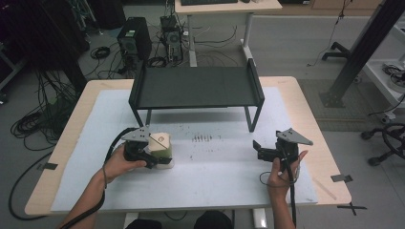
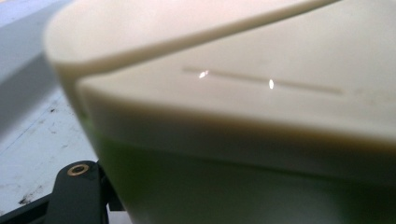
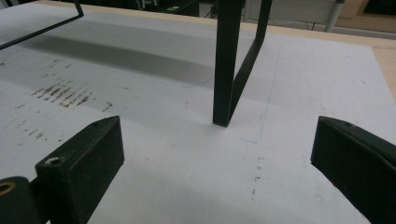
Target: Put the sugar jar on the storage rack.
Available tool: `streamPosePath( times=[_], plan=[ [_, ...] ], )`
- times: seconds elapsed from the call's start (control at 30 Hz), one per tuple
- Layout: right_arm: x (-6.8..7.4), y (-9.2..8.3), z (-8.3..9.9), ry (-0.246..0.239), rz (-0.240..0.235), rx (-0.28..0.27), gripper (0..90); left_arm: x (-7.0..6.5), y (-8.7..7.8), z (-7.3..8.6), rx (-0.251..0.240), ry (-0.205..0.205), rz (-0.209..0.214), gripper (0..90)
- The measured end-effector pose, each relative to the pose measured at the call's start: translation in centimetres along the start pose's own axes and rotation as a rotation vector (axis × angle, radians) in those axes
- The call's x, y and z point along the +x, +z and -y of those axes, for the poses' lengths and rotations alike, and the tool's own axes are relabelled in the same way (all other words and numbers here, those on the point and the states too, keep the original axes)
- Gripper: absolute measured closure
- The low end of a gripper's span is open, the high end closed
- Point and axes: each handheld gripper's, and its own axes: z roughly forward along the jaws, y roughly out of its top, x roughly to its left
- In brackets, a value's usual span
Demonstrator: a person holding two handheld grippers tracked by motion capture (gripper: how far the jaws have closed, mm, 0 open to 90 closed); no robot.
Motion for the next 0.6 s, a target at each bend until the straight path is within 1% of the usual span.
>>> streamPosePath(
  times=[0.6],
  plan=[
    [0.04,0.00,-0.02,-0.003,0.000,0.002,2.5,0.03,0.00,-0.08,0.007,0.001,0.003,26.8]
  ],
)
